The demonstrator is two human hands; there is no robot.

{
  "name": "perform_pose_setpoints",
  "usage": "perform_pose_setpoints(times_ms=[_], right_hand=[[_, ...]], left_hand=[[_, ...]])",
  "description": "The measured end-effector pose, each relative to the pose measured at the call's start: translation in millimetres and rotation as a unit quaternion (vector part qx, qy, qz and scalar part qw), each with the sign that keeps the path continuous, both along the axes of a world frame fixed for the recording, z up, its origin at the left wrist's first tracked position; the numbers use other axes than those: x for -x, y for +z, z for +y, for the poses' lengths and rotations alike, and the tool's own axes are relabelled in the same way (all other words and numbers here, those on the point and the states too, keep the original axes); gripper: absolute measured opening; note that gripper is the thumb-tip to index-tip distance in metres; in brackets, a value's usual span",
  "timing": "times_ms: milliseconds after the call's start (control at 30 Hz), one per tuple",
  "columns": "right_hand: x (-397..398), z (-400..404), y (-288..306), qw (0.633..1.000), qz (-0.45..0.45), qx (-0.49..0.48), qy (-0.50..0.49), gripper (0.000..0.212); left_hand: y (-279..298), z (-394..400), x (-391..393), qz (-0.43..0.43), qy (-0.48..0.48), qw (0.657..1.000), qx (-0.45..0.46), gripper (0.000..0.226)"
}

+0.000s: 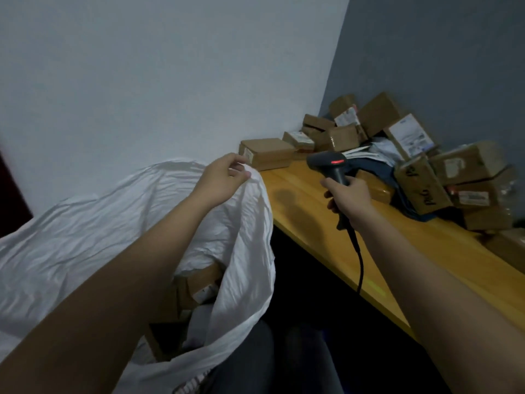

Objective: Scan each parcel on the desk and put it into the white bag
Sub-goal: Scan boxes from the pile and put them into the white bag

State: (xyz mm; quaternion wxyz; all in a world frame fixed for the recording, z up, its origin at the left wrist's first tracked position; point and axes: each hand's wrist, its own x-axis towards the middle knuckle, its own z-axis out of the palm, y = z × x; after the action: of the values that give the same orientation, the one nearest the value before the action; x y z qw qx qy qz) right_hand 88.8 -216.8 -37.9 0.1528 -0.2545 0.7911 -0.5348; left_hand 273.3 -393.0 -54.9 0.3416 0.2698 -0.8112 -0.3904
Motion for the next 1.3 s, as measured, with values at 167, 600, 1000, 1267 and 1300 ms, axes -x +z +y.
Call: perform_pose_setpoints(times_ms=[167,600,1000,1267,1300], right_hand=[[55.6,55.6,-1.1,0.994,0.045,-0.001,-0.099,0.02],[173.9,234.7,17.7,0.948,0.057,0.007,-0.313,0.02],[259.2,262.4,31.4,0.928,0.042,0.069,-0.364,0.016],[285.3,258.0,27.9,0.928,0.02,0.098,-0.359,0.02],[287.1,258.6,26.4,0.928,0.016,0.103,-0.358,0.017]], left_hand=[[23.8,43.9,89.7,-0.01,-0.085,0.995,0.045,0.023],[26.5,186.0,319.6,-0.147,-0.26,0.952,0.065,0.042],[35.7,243.1,467.8,-0.099,-0.199,0.958,0.18,0.086],[47.4,241.9,529.5,-0.08,-0.203,0.968,0.121,0.091],[46.9,243.3,533.5,-0.086,-0.205,0.971,0.092,0.087]])
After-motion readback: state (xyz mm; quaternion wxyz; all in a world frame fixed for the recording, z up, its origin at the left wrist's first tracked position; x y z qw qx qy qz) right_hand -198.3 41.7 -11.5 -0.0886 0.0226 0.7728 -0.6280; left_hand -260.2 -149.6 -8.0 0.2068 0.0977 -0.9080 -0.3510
